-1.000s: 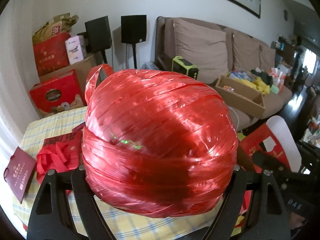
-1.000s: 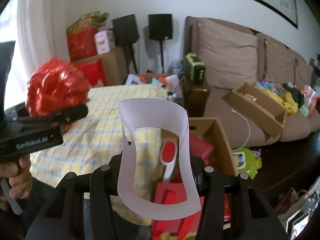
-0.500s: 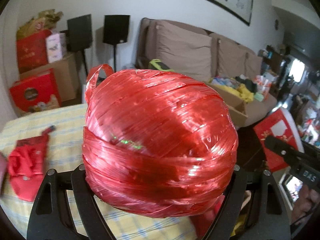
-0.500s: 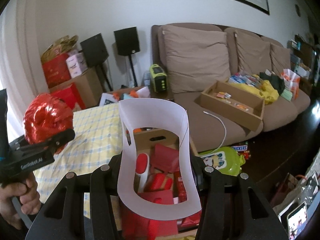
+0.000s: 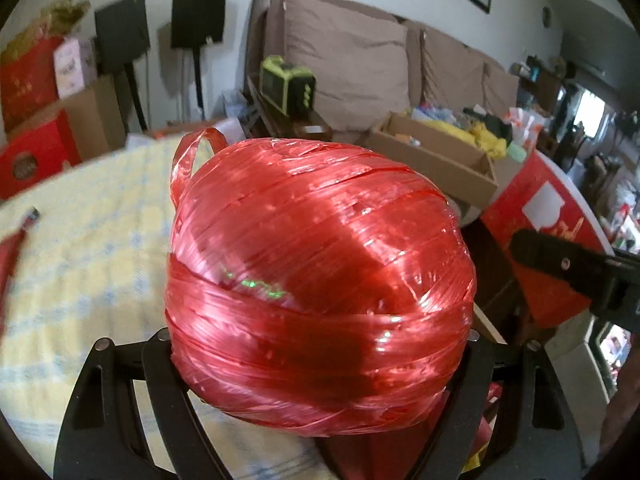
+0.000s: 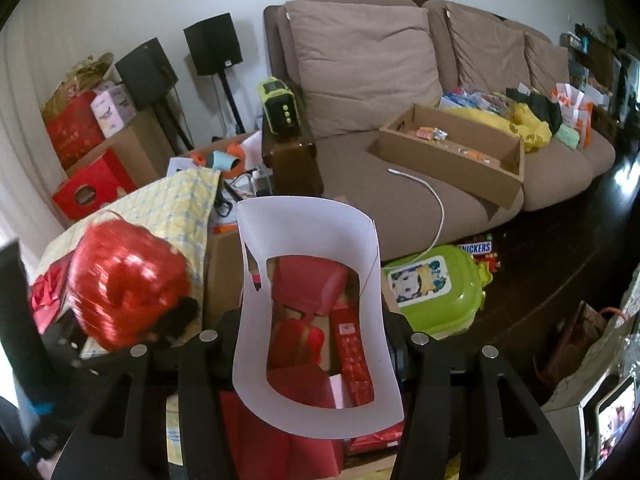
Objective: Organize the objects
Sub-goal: 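Carry the white frame and red raffia ball toward the cardboard box with both grippers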
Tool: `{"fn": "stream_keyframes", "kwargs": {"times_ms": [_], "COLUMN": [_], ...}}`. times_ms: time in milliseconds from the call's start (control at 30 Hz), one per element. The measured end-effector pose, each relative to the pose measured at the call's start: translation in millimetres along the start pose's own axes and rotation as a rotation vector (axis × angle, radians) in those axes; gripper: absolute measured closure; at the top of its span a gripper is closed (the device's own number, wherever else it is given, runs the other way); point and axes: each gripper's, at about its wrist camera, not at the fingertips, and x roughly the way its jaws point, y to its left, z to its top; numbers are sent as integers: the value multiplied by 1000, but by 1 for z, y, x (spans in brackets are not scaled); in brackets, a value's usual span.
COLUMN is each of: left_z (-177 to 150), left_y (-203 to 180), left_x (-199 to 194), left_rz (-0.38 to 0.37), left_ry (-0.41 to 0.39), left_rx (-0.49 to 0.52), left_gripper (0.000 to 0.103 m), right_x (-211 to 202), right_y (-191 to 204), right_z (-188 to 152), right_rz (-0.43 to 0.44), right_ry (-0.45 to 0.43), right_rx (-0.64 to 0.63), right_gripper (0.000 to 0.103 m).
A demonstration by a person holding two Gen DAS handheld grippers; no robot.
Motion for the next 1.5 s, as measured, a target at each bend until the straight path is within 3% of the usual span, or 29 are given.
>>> {"fn": "stream_keyframes", "kwargs": {"times_ms": [333,500,567,700,1033,1500], "left_z": [-17,-16,-16,-15,-13,-13], "left_y": [-9,-8,-13,-20,-1,-3], "left_x": [4,-1,-2,6,21,22], "left_rz": [-34,-110,-106,-96,-195,-182], "left_ry": [-34,-60,-73,-46,35,42], "left_rx": [-2,-1,25,32,-103,-79], "left_gripper": [20,20,20,20,20,20], "right_x": [39,43,44,49,70,82], "right_y": [-8,-11,-14,-20,-26,-27], "right_z": [-26,-30,-31,-33,-50,-59], "right_rz": [-30,-43,-52,-76,-89,-117], "right_ry": [107,114,118,135,249,308], "right_rx": [16,13,16,12,-22,-36], "right_gripper": [52,53,53,53,52,46]}}
